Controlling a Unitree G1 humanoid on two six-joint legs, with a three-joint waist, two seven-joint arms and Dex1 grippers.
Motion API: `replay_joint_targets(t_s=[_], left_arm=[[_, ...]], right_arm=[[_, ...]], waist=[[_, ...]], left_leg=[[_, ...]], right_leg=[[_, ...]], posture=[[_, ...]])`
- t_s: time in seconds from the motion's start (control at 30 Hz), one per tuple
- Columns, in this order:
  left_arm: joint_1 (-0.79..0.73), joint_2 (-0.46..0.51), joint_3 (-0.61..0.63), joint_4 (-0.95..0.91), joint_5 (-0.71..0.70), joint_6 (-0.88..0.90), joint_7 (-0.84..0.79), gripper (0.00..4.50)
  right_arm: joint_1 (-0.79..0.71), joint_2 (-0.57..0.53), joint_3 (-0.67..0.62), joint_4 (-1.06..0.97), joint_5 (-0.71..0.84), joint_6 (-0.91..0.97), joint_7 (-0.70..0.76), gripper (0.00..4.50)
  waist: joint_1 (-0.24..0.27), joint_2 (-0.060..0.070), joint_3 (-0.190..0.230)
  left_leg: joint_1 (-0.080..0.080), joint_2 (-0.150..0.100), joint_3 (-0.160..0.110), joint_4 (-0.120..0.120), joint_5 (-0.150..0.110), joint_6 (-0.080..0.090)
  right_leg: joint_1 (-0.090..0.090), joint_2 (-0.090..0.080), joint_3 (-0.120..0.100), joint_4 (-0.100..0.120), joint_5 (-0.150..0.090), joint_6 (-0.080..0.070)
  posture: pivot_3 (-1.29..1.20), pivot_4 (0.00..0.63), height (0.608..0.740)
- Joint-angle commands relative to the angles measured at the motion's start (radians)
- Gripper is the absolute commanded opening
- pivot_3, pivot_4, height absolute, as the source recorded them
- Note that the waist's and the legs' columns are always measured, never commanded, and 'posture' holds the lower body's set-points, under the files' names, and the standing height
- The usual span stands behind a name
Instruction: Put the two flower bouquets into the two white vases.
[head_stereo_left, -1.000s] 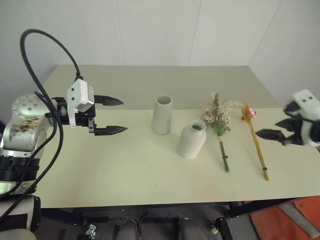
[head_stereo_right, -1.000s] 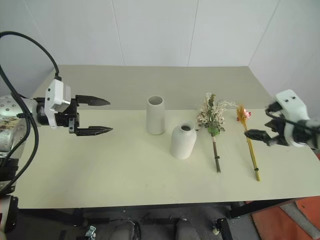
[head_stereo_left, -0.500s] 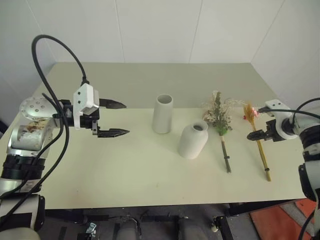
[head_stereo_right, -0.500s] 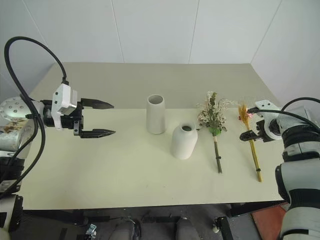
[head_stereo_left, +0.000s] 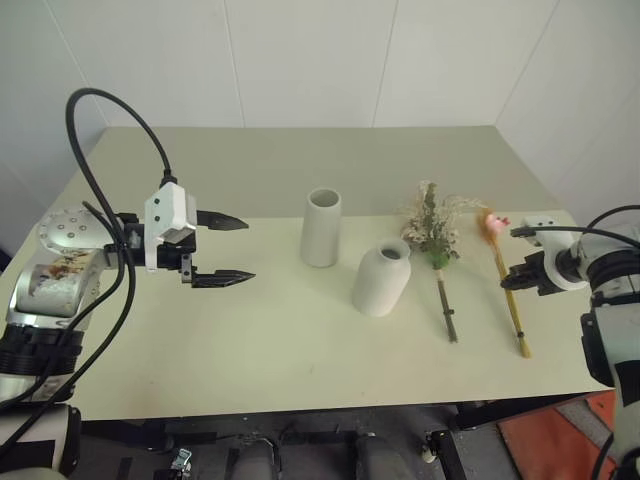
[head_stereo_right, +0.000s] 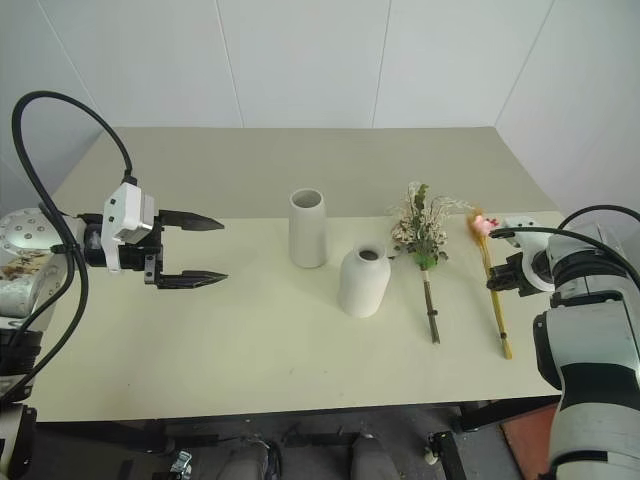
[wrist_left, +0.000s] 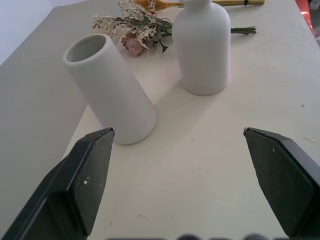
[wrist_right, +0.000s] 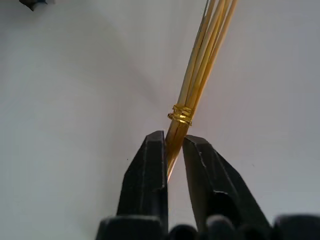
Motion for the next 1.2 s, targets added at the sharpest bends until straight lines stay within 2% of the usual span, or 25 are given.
replay_joint_targets(t_s=[0.03,0.37,0.5,0.57,0.7,0.8,0.87,1.0,1.07,1.2], left_arm=[[-0.011,0.016,0.033,-0.019,-0.013,0.001,0.002,4.50],[-0.010,0.029,0.042,-0.017,-0.011,0.001,0.007,4.50],[-0.008,0.033,0.048,-0.015,-0.011,0.000,0.009,4.50],[-0.008,0.035,0.051,-0.014,-0.010,0.000,0.010,4.50],[-0.012,0.036,0.052,-0.007,-0.008,-0.001,0.011,4.50],[-0.013,0.036,0.052,-0.008,-0.007,0.000,0.015,4.50],[-0.011,0.038,0.054,-0.014,-0.008,0.004,0.020,4.50],[0.021,0.062,0.084,-0.047,-0.019,0.024,0.033,4.50],[0.047,0.077,0.105,-0.070,-0.027,0.039,0.041,4.50],[0.097,0.103,0.150,-0.109,-0.039,0.070,0.055,4.50]], right_arm=[[-0.004,-0.010,-0.036,0.009,-0.013,-0.018,-0.031,0.02],[-0.051,-0.038,-0.071,-0.041,-0.046,-0.069,-0.088,0.02],[-0.103,-0.041,-0.162,-0.152,0.003,-0.125,-0.205,0.02],[-0.092,-0.021,-0.272,-0.297,0.077,-0.196,-0.292,0.02],[-0.014,0.095,-0.465,-0.631,0.200,-0.396,-0.497,0.02],[-0.003,0.213,-0.538,-0.787,0.275,-0.484,-0.591,0.02],[0.003,0.291,-0.583,-0.871,0.391,-0.484,-0.546,0.02],[0.001,0.480,-0.628,-0.987,0.560,-0.453,-0.604,0.02],[0.029,0.555,-0.612,-1.040,0.592,-0.437,-0.634,0.02],[0.113,0.644,-0.560,-1.168,0.644,-0.384,-0.654,0.02]], waist=[[0.000,0.000,0.000],[-0.001,0.000,0.000],[-0.006,0.002,0.001],[-0.006,0.003,0.002],[-0.007,0.003,0.002],[-0.004,0.003,0.002],[0.000,0.003,0.002],[0.002,0.003,0.002],[0.002,0.003,0.002],[0.005,0.003,0.002]], left_leg=[[0.000,0.000,0.000,0.000,0.000,0.000],[0.000,0.000,0.000,0.000,0.000,0.000],[0.000,0.000,0.000,0.000,0.000,0.000],[0.000,0.000,0.000,0.000,0.000,0.000],[0.000,0.000,-0.001,-0.001,0.000,0.000],[0.000,0.000,-0.001,-0.001,0.000,0.000],[0.000,0.000,-0.001,-0.001,0.000,0.000],[0.000,0.000,-0.001,0.000,0.000,0.000],[0.000,0.001,-0.001,0.000,0.000,0.000],[0.000,0.002,-0.001,0.000,0.000,0.000]], right_leg=[[0.000,0.000,0.000,0.000,0.000,0.000],[0.000,0.000,0.000,0.000,0.000,0.000],[0.000,0.000,0.001,0.001,0.000,0.000],[-0.001,0.000,0.001,0.001,0.000,0.000],[-0.001,0.001,0.001,0.001,0.000,0.000],[-0.001,0.001,0.000,0.002,0.000,0.000],[-0.001,0.001,0.000,0.002,0.000,0.000],[0.000,0.000,0.000,0.002,0.001,0.000],[0.000,0.000,0.000,0.002,0.001,0.000],[0.000,0.001,-0.002,0.002,0.001,0.000]], posture=[[0.00,0.150,0.740],[0.00,0.150,0.740],[0.00,0.150,0.740],[0.00,0.150,0.740],[0.00,0.150,0.740],[0.00,0.150,0.740],[0.00,0.150,0.740],[0.00,0.150,0.740],[0.00,0.150,0.740],[0.00,0.150,0.740]])
